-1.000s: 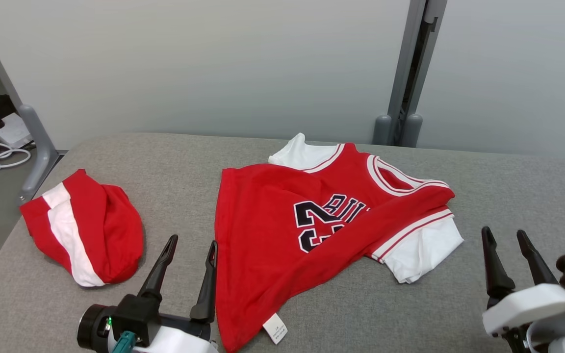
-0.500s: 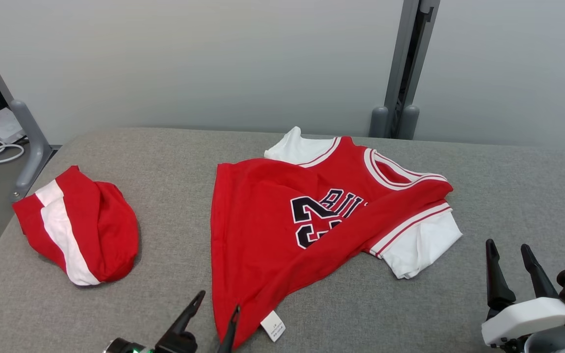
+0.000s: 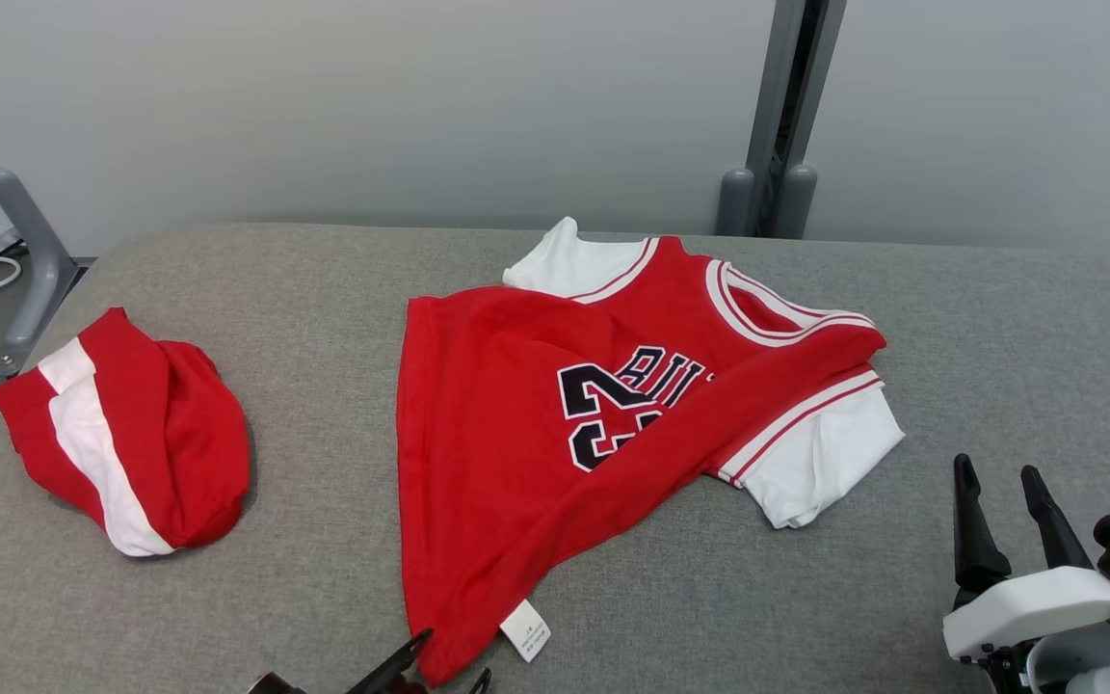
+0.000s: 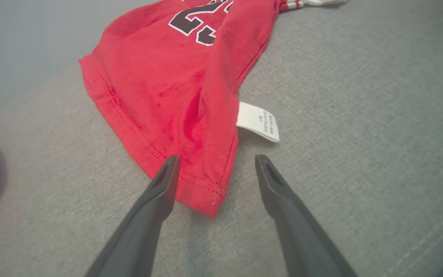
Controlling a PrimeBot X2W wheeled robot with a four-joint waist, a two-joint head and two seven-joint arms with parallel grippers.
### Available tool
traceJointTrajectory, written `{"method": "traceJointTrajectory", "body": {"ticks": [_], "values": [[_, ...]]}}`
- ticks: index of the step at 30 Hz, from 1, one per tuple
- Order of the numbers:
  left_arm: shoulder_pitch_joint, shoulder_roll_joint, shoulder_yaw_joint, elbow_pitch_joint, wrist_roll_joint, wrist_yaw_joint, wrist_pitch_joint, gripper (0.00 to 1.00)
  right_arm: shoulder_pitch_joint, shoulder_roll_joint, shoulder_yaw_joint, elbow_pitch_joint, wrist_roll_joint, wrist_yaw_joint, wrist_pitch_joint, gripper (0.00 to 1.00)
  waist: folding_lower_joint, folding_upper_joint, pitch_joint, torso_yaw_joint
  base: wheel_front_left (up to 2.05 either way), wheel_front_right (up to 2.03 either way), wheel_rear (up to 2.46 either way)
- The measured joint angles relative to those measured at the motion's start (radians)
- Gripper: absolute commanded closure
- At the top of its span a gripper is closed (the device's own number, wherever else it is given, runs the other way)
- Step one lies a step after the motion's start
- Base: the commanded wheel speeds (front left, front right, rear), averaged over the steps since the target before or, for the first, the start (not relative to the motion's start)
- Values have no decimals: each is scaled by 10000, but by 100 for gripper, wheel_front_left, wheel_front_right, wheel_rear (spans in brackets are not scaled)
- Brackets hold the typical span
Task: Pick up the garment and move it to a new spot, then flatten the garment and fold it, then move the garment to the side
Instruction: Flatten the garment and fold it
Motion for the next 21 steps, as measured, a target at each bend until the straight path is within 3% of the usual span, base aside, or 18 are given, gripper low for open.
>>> {"method": "traceJointTrajectory", "body": {"ticks": [7,8,9,10,21], "values": [[-455,-113,54,754,-27,351,36,0,-40,4,54,90,31,0,15,0,0,0,186,-87,0,0,0],[-502,-150,65,859,-117,347,36,25,-52,2,59,90,33,0,15,0,0,0,206,-87,0,0,0],[-529,-182,67,918,-186,330,31,94,-53,2,61,92,40,0,15,0,0,0,225,-86,0,0,0],[-546,-207,73,943,-234,307,10,100,-53,2,65,96,56,0,15,0,0,0,241,-81,0,0,0],[-830,-349,50,-63,-531,531,-63,100,-702,2,-48,451,-594,0,560,0,0,0,406,504,0,0,0]]}}
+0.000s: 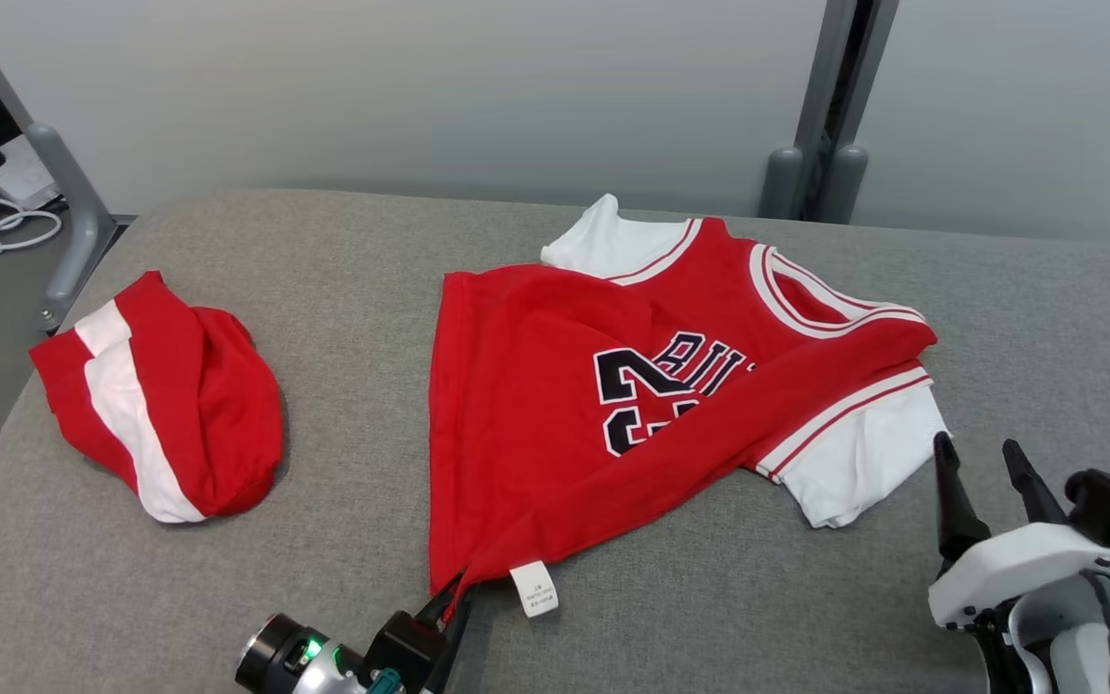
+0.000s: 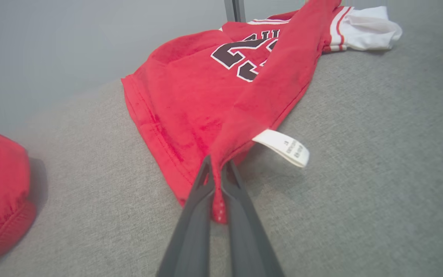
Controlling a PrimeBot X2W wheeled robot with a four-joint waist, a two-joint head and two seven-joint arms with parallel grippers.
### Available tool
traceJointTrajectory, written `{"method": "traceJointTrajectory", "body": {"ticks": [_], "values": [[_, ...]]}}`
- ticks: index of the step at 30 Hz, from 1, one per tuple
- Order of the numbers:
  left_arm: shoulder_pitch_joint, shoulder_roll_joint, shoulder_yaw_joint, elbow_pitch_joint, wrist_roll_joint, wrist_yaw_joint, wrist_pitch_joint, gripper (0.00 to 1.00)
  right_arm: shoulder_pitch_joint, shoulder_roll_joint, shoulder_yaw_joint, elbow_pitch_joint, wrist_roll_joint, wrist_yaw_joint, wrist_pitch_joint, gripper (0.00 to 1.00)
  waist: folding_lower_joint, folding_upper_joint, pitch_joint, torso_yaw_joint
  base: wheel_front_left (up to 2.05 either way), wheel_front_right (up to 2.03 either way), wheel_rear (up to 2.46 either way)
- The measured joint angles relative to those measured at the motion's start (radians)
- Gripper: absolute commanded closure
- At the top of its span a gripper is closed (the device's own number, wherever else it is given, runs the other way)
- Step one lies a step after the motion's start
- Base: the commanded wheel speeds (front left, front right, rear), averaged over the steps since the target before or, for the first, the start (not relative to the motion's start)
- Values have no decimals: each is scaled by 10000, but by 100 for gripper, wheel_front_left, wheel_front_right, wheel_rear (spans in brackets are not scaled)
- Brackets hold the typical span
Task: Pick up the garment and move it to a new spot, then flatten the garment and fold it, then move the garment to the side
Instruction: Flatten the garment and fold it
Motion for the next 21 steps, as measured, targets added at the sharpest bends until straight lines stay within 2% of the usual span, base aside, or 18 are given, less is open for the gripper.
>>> {"method": "traceJointTrajectory", "body": {"ticks": [2,3,8,17,21], "values": [[54,-8,-67,-222,-2,2,0,100,-312,-2,146,362,-408,0,336,0,0,0,22,147,0,0,0],[81,-61,-359,-464,-10,-56,0,100,-1289,8,21,1526,-1200,2,869,0,1,0,114,507,0,0,0],[-35,-171,-573,-571,-88,-61,0,100,-2175,-140,-449,2872,-2171,2,1208,0,0,0,285,792,0,0,0],[-317,-286,-890,-731,-198,-46,0,100,-3214,-240,-955,4474,-3398,2,1231,0,0,0,689,1120,0,0,0],[-338,-301,-934,-740,-257,-13,0,100,-3501,-240,-1139,5005,-3580,2,1198,0,0,0,785,1199,0,0,0]]}}
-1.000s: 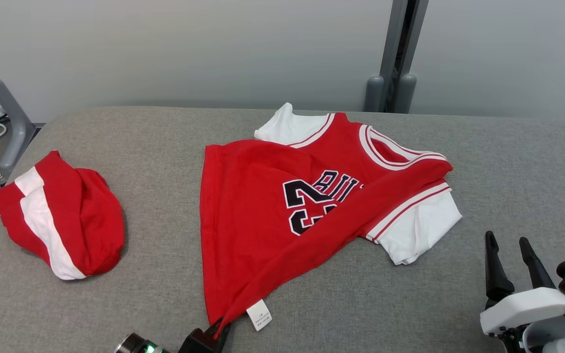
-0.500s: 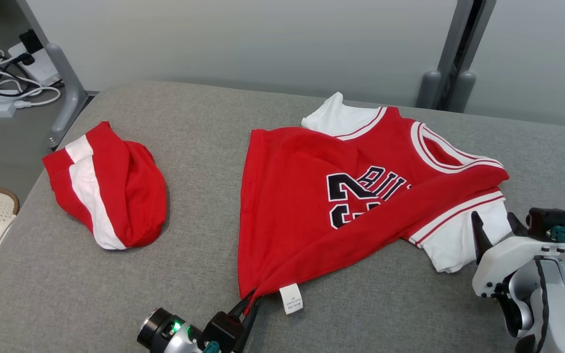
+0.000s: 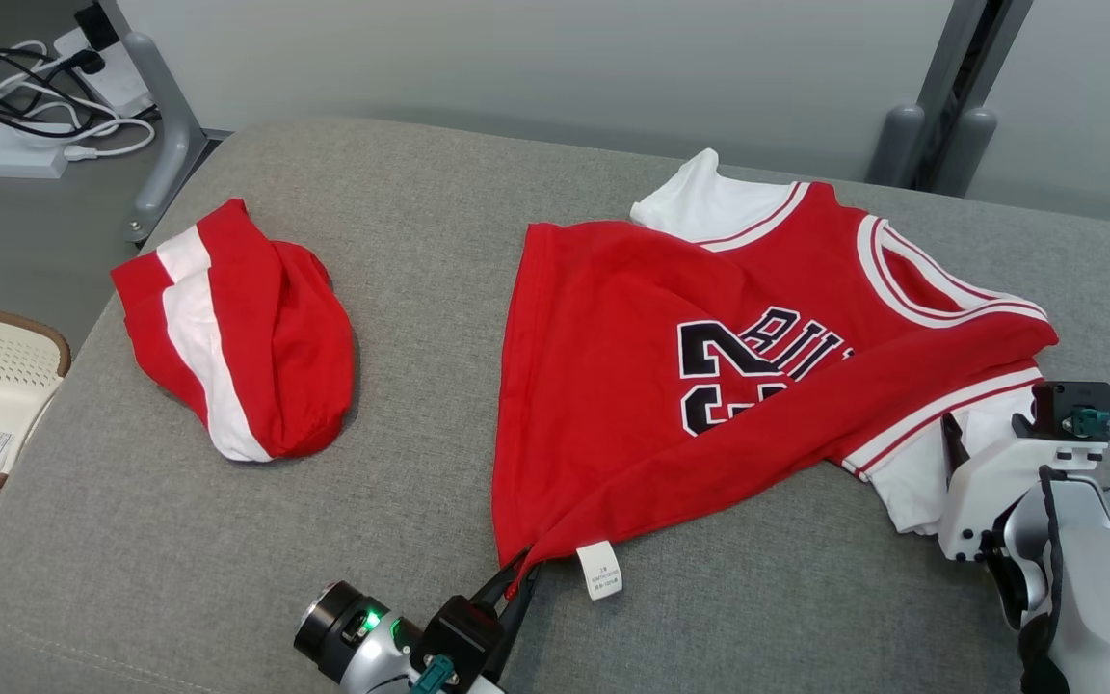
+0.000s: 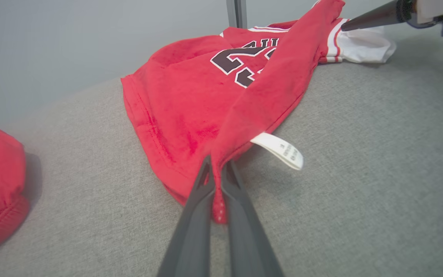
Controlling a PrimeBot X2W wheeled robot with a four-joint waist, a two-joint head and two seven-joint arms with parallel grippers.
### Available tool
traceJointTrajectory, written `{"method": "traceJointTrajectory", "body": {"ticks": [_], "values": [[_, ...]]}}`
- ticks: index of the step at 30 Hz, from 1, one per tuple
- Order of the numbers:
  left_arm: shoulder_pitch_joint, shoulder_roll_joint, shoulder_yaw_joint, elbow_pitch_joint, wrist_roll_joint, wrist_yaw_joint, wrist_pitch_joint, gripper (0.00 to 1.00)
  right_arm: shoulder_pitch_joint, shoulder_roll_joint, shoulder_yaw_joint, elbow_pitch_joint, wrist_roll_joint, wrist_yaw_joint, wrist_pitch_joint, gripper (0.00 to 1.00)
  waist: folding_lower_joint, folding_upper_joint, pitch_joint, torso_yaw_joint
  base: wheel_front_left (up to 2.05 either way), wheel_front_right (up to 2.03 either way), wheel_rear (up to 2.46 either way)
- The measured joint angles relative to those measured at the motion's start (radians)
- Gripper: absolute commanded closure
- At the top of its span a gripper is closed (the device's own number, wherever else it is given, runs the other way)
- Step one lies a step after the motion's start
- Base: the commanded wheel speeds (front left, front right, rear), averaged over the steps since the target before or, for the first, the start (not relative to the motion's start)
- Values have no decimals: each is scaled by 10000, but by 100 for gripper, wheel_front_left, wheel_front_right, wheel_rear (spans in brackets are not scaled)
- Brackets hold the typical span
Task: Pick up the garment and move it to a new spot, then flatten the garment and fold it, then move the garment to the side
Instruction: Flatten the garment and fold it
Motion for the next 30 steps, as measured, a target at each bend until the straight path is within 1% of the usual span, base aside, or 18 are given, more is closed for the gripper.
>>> {"method": "traceJointTrajectory", "body": {"ticks": [10,11,12,13,14,15,16,17,18,20,26,30], "values": [[-16,69,-67,-27,-79,56,0,100,-515,2,-454,961,-320,0,-265,0,0,0,96,24,0,0,0],[-20,69,-77,-35,-88,56,0,100,-550,-2,-506,1047,-336,0,-278,4,0,0,111,24,0,0,0],[-29,75,-84,-38,-90,56,0,100,-570,-8,-558,1127,-368,0,-278,23,0,0,126,26,0,0,0],[-44,82,-92,-40,-90,56,0,100,-595,-12,-593,1200,-403,0,-284,58,0,0,137,28,0,0,0],[-61,84,-92,-44,-98,58,0,100,-639,-15,-621,1279,-416,0,-307,71,0,0,144,30,0,0,0],[-69,92,-92,-48,-104,59,0,100,-701,-17,-644,1363,-451,0,-332,80,0,0,148,29,0,0,0],[-72,107,-92,-48,-105,69,0,100,-745,-15,-663,1409,-477,0,-382,85,0,0,148,26,0,0,0],[-77,123,-92,-44,-109,71,0,100,-767,-15,-694,1453,-481,0,-437,88,1,0,144,20,0,0,0],[-81,136,-92,-38,-117,96,0,100,-770,-13,-734,1498,-493,0,-510,89,0,0,133,9,0,0,0],[-84,146,-94,-25,-123,98,0,100,-791,-15,-805,1605,-508,0,-633,100,0,0,102,-21,0,0,0],[-66,198,-98,23,-222,159,0,100,-853,27,-838,1820,-497,0,-1078,100,0,0,-111,-171,0,0,0],[27,249,-86,42,-278,222,-2,100,-843,102,-700,1843,-88,0,-1691,100,0,0,-366,-311,0,0,0]]}}
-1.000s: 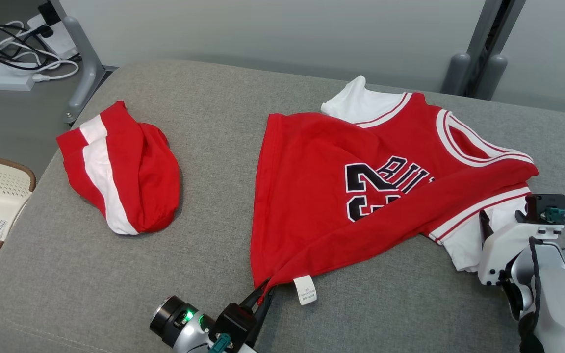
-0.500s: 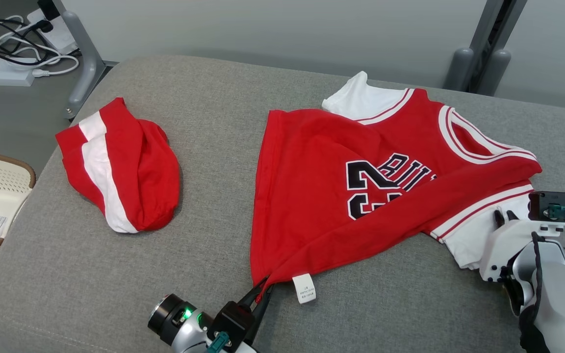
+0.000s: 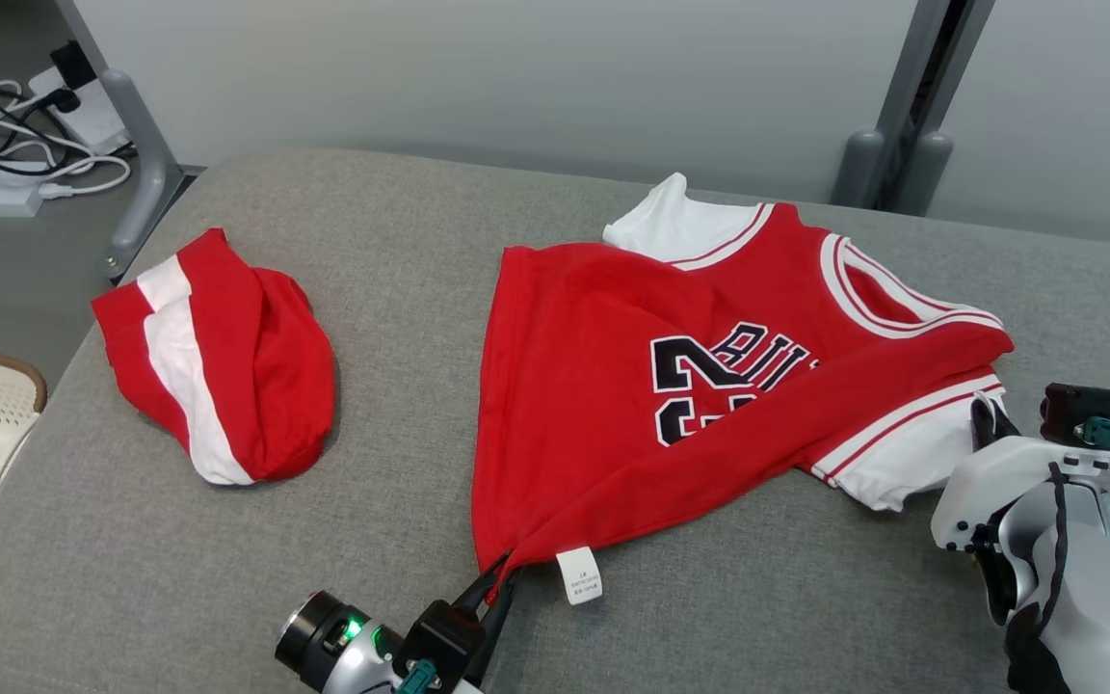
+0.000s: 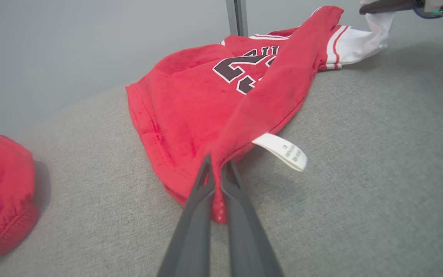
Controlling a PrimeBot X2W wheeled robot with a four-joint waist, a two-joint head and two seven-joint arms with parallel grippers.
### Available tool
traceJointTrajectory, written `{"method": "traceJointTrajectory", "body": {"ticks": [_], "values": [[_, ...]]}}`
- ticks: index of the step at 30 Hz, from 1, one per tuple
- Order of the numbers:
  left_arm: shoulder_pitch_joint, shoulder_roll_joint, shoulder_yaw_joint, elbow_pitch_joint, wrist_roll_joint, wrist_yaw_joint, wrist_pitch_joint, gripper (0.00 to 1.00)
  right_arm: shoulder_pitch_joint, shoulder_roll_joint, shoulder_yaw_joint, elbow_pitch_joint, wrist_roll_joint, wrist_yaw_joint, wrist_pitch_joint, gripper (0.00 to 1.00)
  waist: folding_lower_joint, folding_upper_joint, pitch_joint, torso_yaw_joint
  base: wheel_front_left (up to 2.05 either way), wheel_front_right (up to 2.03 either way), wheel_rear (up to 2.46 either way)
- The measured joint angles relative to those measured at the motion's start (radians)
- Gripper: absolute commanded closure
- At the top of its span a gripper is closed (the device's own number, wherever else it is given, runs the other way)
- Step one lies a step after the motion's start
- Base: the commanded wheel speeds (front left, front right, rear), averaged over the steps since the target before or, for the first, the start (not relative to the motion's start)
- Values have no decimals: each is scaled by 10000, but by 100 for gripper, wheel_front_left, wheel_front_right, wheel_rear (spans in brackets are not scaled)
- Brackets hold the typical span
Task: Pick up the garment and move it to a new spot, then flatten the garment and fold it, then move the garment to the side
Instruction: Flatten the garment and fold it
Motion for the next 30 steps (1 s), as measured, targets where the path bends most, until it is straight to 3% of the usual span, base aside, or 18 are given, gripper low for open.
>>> {"method": "traceJointTrajectory", "body": {"ticks": [7,13,16,23,30], "values": [[376,224,253,-151,-211,234,2,100,414,113,784,-489,2372,0,-746,100,0,0,-536,-402,0,0,0],[698,370,533,-357,-362,405,2,100,1375,138,2002,-2127,6449,-2,-272,100,0,0,-957,-838,0,0,0],[849,387,748,-523,-568,497,2,100,2034,136,2355,-3231,7772,-2,182,100,0,0,-1118,-1056,0,0,0],[882,293,1469,-1210,-1062,593,2,100,2758,-178,2564,-5476,9114,-2,284,100,0,0,-1369,-1398,0,0,0],[18,439,2015,-1797,-1285,430,0,100,2181,-523,2604,-6790,9097,-4,184,100,0,0,-1496,-1556,0,0,0]]}}
